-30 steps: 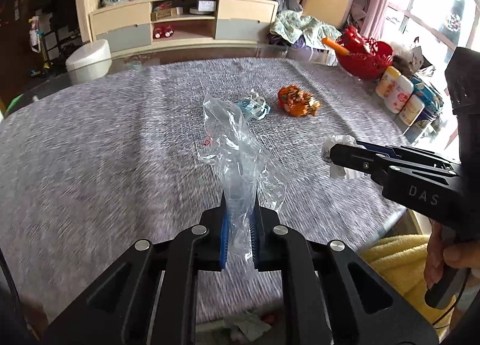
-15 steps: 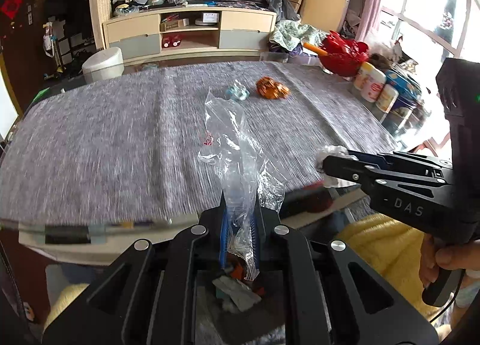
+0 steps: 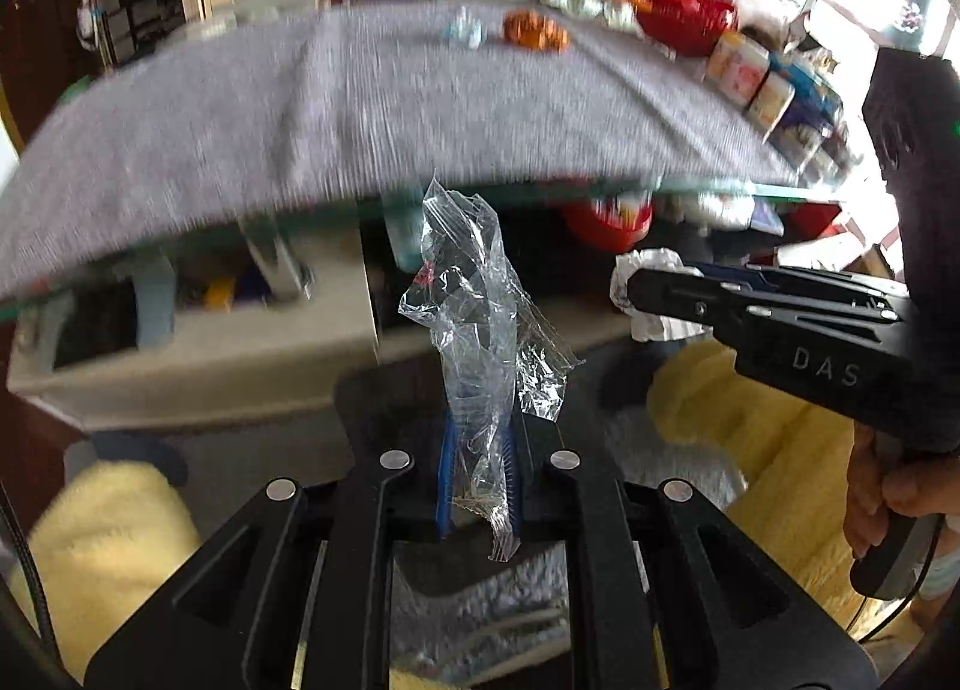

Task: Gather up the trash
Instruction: 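Lower both tools to the grey bin and open them to drop the items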

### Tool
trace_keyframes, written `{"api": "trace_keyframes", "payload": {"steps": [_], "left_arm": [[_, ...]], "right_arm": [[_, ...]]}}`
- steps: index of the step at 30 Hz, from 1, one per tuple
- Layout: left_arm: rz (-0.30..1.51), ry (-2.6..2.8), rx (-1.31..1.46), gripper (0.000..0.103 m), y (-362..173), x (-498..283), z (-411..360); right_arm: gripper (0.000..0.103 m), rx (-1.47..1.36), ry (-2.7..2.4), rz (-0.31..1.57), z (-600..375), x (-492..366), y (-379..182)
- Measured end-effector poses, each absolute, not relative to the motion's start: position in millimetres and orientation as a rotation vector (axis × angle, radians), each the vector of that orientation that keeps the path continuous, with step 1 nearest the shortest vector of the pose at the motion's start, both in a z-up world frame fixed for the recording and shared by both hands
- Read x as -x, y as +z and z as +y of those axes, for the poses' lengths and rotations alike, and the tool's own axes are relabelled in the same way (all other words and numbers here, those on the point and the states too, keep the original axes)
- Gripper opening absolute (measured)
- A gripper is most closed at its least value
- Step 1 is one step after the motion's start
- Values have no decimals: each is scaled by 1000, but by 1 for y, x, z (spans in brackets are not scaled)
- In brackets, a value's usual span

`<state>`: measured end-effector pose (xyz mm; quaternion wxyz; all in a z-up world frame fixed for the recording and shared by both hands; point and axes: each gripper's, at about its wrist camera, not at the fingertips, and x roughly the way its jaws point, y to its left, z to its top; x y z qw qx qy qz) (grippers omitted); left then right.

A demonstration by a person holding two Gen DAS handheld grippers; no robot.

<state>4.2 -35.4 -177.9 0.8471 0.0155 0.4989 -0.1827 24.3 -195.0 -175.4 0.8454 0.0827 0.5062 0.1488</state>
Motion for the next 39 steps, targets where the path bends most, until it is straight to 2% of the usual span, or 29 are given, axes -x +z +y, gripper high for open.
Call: {"api": "trace_keyframes", "payload": {"steps": [10, 13, 16, 20, 24, 26, 28, 30, 32, 36, 39], "left_arm": [[1208, -376, -29, 13, -239, -4, -35], [1248, -373, -35, 16, -252, -6, -38], [1276, -382, -23, 21, -261, -7, -40], [1293, -364, -14, 36, -266, -11, -39], [1301, -334, -7, 52, -269, -16, -32], [1301, -321, -6, 55, -268, -18, -28], [1298, -310, -1, 67, -268, -20, -24], [1289, -294, -3, 79, -265, -22, -20], [1283, -285, -9, 86, -262, -24, -17], [1260, -271, -29, 90, -253, -25, -14], [1227, -258, -43, 95, -242, -25, -13]], "right_arm": [[24, -193, 341, 1231, -180, -25, -239], [25, -200, 333, 1265, -179, -28, -250], [27, -212, 325, 1295, -181, -33, -259], [31, -223, 291, 1311, -186, -38, -266], [43, -241, 265, 1304, -194, -42, -266], [55, -246, 263, 1296, -196, -44, -265], [70, -247, 266, 1286, -196, -45, -261], [80, -251, 267, 1273, -197, -46, -257], [84, -256, 268, 1261, -199, -46, -251], [89, -281, 237, 1201, -212, -45, -231], [98, -305, 226, 1139, -224, -45, -212]]}}
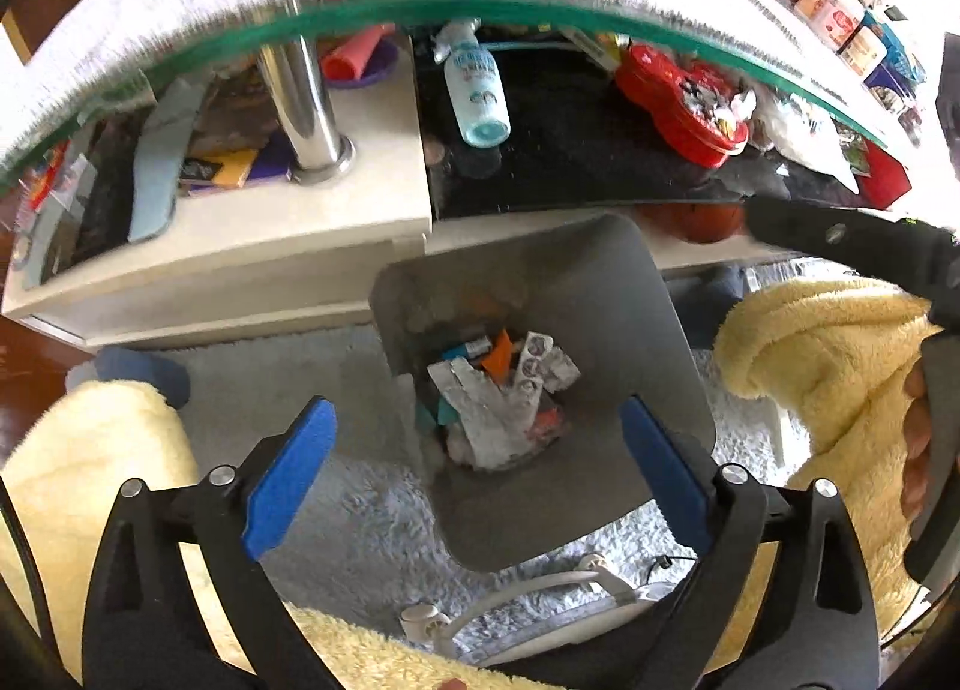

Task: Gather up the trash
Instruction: 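Lower both tools to the grey bin and open them to drop the items, then raise both open tools back up to the table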

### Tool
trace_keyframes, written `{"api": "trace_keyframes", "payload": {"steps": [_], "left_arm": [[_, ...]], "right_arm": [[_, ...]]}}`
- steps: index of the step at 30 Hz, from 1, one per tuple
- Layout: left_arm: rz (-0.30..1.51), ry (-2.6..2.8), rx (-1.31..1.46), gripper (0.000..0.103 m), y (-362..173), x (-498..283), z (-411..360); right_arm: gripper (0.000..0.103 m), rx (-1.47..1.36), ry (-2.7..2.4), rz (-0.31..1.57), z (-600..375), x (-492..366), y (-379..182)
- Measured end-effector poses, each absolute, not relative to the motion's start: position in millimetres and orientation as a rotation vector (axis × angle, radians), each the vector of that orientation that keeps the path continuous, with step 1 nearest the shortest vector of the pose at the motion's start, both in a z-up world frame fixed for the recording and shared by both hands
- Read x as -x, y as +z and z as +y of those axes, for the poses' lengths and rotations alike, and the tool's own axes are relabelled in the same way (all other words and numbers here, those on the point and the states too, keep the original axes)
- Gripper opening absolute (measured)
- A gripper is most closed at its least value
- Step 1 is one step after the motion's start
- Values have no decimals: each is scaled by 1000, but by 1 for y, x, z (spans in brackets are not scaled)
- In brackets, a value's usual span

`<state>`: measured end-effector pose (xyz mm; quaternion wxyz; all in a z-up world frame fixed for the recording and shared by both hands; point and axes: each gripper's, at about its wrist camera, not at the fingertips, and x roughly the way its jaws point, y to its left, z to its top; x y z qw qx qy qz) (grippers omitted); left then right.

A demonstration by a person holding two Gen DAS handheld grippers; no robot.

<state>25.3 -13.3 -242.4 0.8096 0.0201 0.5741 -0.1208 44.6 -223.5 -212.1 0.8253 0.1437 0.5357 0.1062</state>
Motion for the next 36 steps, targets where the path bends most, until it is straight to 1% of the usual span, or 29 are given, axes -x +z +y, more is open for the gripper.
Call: {"api": "trace_keyframes", "payload": {"steps": [9, 14, 17, 26, 36], "left_arm": [[1106, -238, -15, 95, -192, -42, -12], [1056, -234, -46, 95, -166, -65, -14], [1032, -226, -56, 95, -153, -85, -16], [987, -220, -83, 95, -132, -157, -31], [1008, -243, -89, 95, -140, -229, -53]], "right_arm": [[99, -315, 189, 1044, -248, -58, -165], [99, -226, 124, 1006, -260, -84, -143], [99, -265, 114, 1013, -275, -111, -135], [99, -240, 85, 965, -288, -177, -127], [99, -220, 61, 973, -288, -260, -141]]}}
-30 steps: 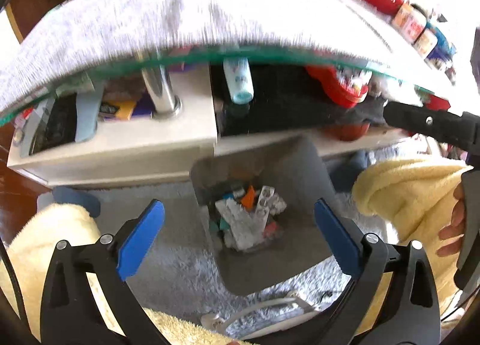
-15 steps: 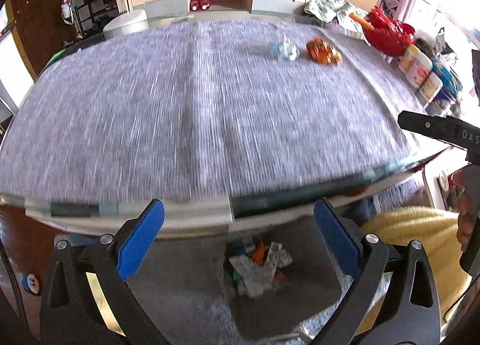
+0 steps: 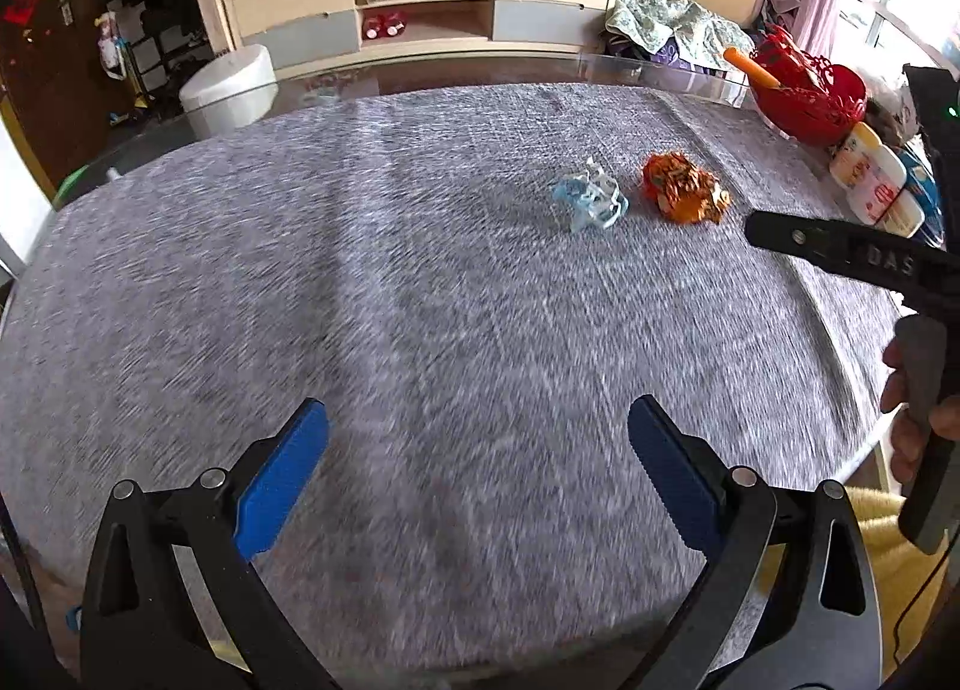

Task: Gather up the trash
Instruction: 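Raise both open tools back up to the table, then grasp the orange snack wrapper with the right tool while the left tool grasps the clear-blue plastic piece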

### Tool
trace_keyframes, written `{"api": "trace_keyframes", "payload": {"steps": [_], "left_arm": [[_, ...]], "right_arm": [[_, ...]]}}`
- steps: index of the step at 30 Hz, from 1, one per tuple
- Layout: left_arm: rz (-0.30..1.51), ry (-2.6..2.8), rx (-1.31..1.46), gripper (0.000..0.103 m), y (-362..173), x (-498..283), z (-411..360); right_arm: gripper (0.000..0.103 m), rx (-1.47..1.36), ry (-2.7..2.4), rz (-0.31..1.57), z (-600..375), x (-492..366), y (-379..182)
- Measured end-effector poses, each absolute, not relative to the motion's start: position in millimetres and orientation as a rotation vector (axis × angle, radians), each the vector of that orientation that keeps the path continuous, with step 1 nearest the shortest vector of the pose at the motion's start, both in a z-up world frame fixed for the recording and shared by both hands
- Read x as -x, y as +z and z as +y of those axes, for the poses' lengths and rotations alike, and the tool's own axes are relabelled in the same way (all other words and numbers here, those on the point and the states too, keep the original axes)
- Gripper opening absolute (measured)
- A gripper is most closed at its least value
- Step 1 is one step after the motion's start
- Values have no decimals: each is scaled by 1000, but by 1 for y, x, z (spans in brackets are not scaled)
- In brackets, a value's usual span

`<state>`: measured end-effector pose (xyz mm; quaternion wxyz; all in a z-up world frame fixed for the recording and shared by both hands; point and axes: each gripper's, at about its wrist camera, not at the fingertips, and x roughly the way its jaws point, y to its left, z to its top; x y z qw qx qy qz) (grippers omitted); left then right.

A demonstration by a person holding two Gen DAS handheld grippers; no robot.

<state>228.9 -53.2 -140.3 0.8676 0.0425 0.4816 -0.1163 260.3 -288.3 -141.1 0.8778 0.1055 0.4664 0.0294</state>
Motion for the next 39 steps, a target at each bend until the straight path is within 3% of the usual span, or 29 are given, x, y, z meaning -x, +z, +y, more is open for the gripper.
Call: {"api": "trace_keyframes", "payload": {"steps": [11, 15, 20, 29, 33, 36, 39], "left_arm": [[1031, -298, -83, 95, -152, -284, -83], [1032, -313, -90, 95, -155, -301, -96], [1020, -354, -104, 93, -159, -320, -111], [1025, -420, -104, 60, -169, -342, -131], [1002, -440, -118, 33, -168, -343, -136], [1008, -454, -98, 24, -166, -342, -132], [1002, -446, -103, 22, -161, -334, -128]], "right_arm": [[76, -221, 97, 1015, -278, -311, -165], [55, -231, 149, 994, -279, -319, -164], [52, -235, 153, 967, -287, -325, -160], [51, -254, 143, 952, -305, -328, -155], [51, -258, 144, 959, -303, -327, -156], [51, -257, 149, 963, -301, -320, -154], [51, -252, 153, 957, -299, -310, -147]]}}
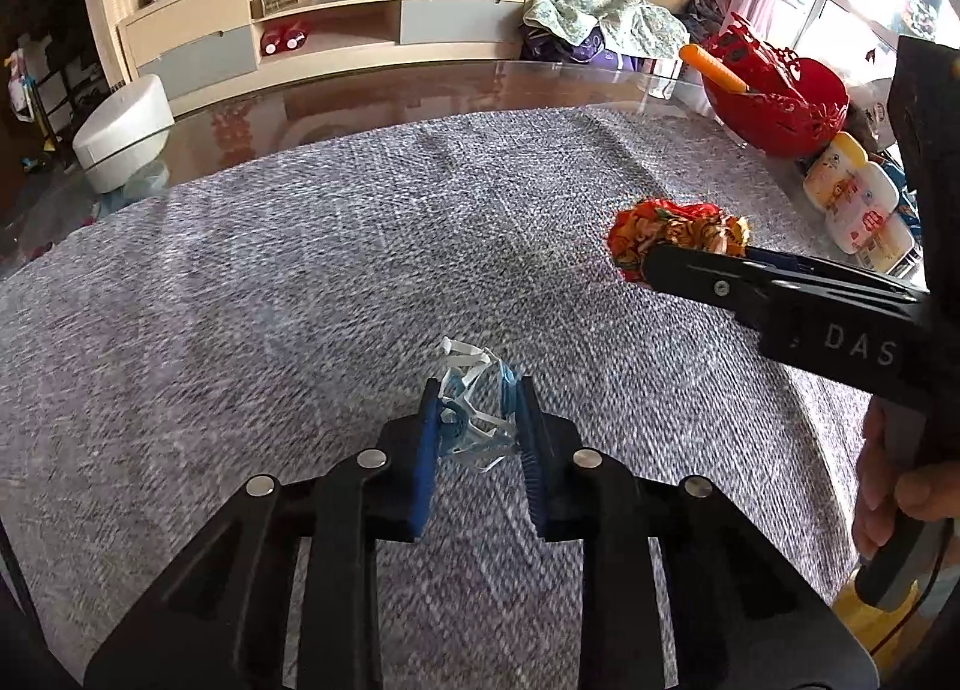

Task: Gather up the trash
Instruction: 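Grasp the orange snack wrapper with the right tool while the left tool grasps the clear-blue plastic piece, then lower both tools to the grey bin and open them to drop the items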

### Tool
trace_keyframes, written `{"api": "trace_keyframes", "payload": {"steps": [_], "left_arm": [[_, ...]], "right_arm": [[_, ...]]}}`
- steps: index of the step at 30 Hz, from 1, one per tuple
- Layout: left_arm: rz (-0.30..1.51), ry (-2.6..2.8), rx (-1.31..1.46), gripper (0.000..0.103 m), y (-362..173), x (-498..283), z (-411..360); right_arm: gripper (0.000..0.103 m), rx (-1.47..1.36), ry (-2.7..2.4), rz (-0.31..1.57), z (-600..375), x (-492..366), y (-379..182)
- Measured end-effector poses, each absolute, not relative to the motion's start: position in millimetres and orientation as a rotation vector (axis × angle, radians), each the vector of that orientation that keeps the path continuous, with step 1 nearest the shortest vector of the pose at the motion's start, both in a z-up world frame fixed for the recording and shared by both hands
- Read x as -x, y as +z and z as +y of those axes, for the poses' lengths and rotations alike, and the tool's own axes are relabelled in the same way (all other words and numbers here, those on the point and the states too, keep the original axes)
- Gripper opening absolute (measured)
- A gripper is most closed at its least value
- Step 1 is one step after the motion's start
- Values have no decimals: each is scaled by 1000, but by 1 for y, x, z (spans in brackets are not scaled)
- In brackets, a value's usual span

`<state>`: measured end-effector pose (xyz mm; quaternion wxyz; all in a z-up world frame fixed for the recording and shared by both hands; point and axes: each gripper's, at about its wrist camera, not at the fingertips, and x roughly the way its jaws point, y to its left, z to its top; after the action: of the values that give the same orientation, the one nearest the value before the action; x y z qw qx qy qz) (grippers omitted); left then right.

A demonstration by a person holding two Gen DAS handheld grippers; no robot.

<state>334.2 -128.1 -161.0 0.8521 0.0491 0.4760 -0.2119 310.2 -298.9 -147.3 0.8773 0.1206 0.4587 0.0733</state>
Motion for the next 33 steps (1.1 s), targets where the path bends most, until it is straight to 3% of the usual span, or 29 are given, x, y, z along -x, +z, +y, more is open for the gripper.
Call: {"api": "trace_keyframes", "payload": {"steps": [19, 33], "left_arm": [[932, -412, -69, 22, -99, -188, -79], [977, -402, -22, 22, -128, -57, -40]], "right_arm": [[52, -227, 218, 913, -259, -171, -87], [52, -233, 264, 986, -236, -69, -118]]}}
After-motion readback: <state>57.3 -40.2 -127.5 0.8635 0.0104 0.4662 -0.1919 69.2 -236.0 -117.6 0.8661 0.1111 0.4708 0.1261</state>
